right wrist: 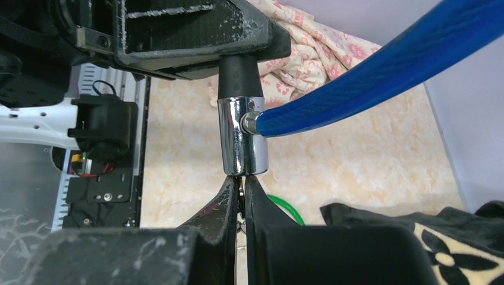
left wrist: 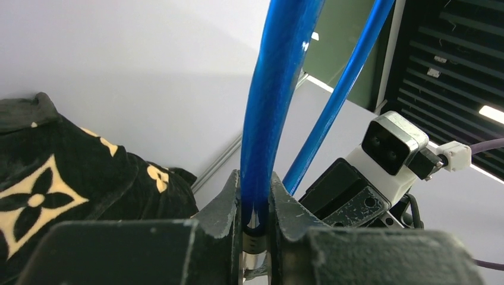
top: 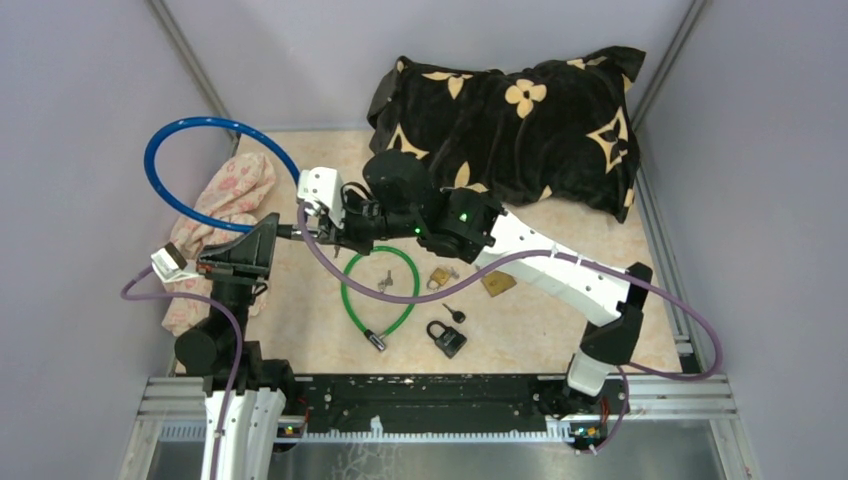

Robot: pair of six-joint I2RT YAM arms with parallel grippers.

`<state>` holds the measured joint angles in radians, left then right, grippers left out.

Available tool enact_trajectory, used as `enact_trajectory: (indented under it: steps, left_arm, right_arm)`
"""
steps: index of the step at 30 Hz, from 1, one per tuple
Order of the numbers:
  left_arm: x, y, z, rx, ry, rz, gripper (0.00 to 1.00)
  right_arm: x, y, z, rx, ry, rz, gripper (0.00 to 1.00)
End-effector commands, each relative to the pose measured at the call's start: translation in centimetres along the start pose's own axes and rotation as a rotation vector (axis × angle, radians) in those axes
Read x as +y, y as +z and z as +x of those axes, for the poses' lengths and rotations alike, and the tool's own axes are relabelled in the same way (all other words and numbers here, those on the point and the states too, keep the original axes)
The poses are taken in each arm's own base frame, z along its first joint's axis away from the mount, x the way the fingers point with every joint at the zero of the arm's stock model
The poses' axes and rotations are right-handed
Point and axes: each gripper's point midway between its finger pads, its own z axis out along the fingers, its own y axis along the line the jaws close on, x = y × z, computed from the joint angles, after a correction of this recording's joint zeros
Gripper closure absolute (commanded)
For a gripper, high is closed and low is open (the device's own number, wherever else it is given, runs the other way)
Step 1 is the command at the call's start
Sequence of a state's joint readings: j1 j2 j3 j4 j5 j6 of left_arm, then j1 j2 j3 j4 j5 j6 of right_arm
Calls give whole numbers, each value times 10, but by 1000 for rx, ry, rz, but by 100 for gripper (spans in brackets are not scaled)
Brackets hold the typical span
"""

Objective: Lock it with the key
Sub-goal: Lock the lock, then place the lock at the center of the board, then place the key at the center of the board.

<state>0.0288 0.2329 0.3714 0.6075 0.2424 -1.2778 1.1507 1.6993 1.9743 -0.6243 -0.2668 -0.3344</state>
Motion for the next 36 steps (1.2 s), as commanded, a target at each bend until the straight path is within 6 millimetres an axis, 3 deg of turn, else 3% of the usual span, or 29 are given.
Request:
enact_trajectory:
  steps: [1,5,7,9,12,14,16,18,21,24,27,28,31,32,33,35,36]
  left_arm:
    - [-23,0,-10,-45,41,85,100]
    - [-16,1,-15,-76,72,63,100]
    - [-6,1,-15,-82,68,31,100]
    - [12,1,-11,-70,49,-34,100]
    - [54,-2,1,-32,-14,-186,100]
    - [110,-18,16,-2,-108,-418,100]
    - [177,-57,40,20,-255,-737,100]
    - [225,-109,68,51,-371,-992,100]
    - [260,-156,81,85,-315,-1180,100]
    - [281,-184,83,111,-216,-1269,100]
    - [290,-202,82,138,-148,-1337,100]
    - [292,-205,79,140,-116,-1351,95]
    - [290,-214,77,169,-77,-1400,38]
    - [288,-215,77,183,-72,-1414,13]
    - [285,-219,78,204,-68,-1437,3]
    - [276,-231,79,240,-70,-1501,1]
    - [272,-237,79,254,-74,-1534,1]
  right_arm:
    - [-33,-22,34,72,42,162,100]
    - [-48,-67,118,135,203,275,100]
    - [-47,-91,145,135,279,331,100]
    - [-39,-106,160,122,324,362,100]
    - [-34,-115,164,102,349,382,100]
    - [-34,-112,165,86,364,383,100]
    - [-35,-103,162,67,377,369,100]
    - [-36,-92,158,49,397,349,100]
    - [-38,-72,145,-24,434,313,100]
    - [-36,-42,136,-70,478,242,100]
    - [-34,-5,125,-113,535,158,100]
    - [-34,7,121,-127,558,133,100]
    - [-35,49,117,-139,627,79,100]
    - [-36,63,116,-142,649,66,100]
    - [-37,77,116,-141,675,60,100]
    - [-35,111,128,-114,747,28,100]
    - [-36,125,123,-122,773,14,100]
